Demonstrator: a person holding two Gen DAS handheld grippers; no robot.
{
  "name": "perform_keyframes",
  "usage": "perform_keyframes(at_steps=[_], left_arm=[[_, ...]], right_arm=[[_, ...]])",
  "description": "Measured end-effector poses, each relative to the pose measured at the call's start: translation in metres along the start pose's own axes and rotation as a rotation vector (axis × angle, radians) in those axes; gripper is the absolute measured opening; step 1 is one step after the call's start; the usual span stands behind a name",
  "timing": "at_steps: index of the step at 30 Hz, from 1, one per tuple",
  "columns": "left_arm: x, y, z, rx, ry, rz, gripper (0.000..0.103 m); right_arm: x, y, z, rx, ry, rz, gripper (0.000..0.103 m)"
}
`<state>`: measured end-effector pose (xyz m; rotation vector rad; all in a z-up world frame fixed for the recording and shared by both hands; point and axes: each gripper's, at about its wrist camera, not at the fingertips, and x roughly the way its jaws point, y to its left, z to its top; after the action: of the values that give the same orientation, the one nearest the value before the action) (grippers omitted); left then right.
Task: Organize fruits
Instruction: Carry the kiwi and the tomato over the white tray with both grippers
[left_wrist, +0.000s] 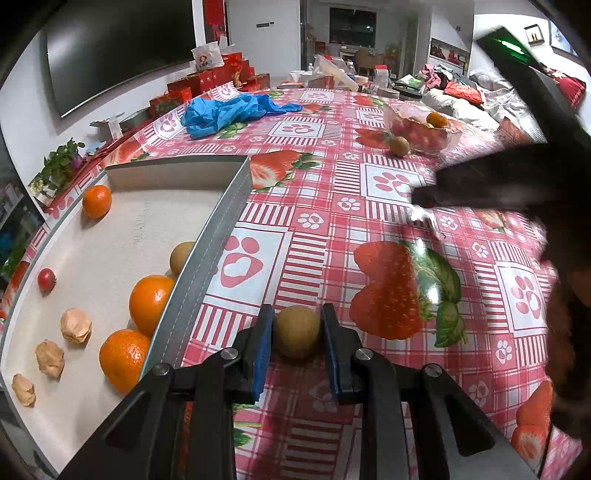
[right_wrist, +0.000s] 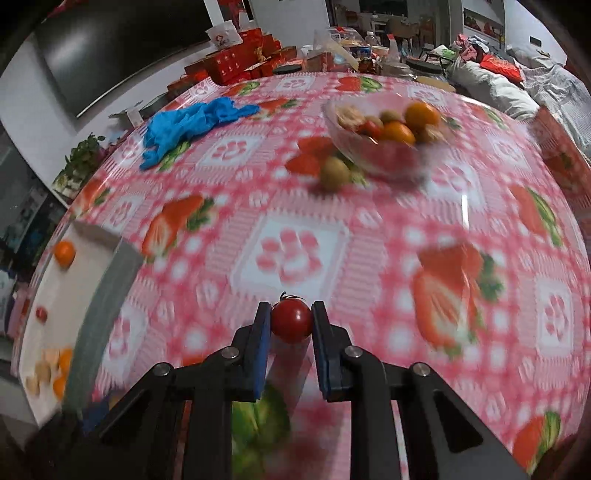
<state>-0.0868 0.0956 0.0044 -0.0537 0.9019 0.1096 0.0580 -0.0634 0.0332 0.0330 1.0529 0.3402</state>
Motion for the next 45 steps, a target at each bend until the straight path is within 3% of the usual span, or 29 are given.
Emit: perform_keyframes(at_steps=[13,20,29,36,45], left_arm=[[-0.002,0.001,-0.003,-0.003,0.000,-0.002,0.027],[-0.005,0.002,-0.005,-0.009,0.002,-0.008,0.027],[-0.016,0.012,-0.008,-0.056,0.066,-0.094,0.027],[-0.050,0.032,0.001,-0.091,0.023,-0.147,0.027],[-0.077,0.083,0.021,-0.144,-0.043,-0.098,0.027]], right_arm=[[-0.041,-0.015,-0.073,-0.018,-0.009,-0.025,0.023],[-0.049,-0.011,-0.091,-0.038,-0.023,-0.029,0.023],[-0.069,-0.002,-0.082,-0.054,-0.044,0.019,0.024],[-0.081,0.019,-0.064,-0.075,-0.053,0.081,0.024],[-0.083,0.069,-0.040,-0.150,-0.056,0.150,0.024]])
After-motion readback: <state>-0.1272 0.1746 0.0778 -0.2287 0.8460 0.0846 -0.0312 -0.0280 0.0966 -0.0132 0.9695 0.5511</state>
